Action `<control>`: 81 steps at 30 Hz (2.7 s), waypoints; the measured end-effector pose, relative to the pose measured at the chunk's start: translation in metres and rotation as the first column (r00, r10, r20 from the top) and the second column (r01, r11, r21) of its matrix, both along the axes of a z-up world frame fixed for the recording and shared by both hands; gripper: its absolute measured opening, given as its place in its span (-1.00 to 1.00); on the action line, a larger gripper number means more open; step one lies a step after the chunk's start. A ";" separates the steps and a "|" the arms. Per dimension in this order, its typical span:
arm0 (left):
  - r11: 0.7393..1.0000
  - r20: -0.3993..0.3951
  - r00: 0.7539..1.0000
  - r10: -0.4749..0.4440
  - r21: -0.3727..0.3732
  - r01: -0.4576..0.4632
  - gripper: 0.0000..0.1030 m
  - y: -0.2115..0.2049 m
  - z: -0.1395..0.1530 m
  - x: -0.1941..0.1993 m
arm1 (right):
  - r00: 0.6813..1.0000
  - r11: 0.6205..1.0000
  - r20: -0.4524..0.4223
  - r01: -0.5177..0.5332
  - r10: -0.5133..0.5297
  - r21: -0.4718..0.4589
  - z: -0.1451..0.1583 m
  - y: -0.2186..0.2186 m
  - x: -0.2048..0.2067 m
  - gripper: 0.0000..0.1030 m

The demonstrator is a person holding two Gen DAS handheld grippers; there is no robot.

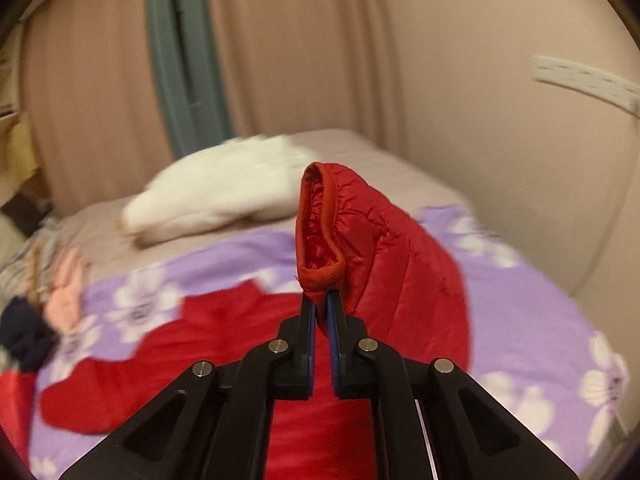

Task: Fold large clothes
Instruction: 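Carry the sleeve across the jacket body with the right gripper and release, then grasp the other sleeve cuff with the left gripper and fold it across the body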

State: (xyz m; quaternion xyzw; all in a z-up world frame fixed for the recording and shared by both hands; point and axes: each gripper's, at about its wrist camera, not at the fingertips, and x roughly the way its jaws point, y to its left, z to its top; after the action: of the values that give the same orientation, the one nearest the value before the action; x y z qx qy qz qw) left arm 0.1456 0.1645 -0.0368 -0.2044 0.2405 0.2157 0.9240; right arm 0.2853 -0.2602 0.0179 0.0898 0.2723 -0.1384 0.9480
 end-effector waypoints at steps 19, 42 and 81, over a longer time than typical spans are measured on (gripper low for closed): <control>0.934 -0.290 0.934 0.208 -0.225 -0.278 0.48 0.133 -0.148 0.087 | 0.930 0.948 -0.183 -0.317 0.319 0.037 -0.097 0.141 0.108 -0.83; 0.913 -0.352 0.930 0.104 -0.337 -0.230 -0.66 0.159 -0.195 0.204 | 0.959 0.970 -0.169 -0.238 0.226 -0.055 -0.108 0.112 0.091 0.57; 0.776 -0.124 0.778 -0.615 0.081 0.626 0.01 -0.340 -0.025 0.156 | 0.951 0.979 -0.255 0.196 -0.173 0.065 -0.146 -0.171 -0.001 -0.41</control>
State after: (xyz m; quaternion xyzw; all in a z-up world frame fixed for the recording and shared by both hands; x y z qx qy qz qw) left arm 0.3014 -0.1757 -0.0615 -0.0489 0.3228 -0.0784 0.9420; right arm 0.2838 -0.4308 -0.1280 0.1390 0.3847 -0.2242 0.8845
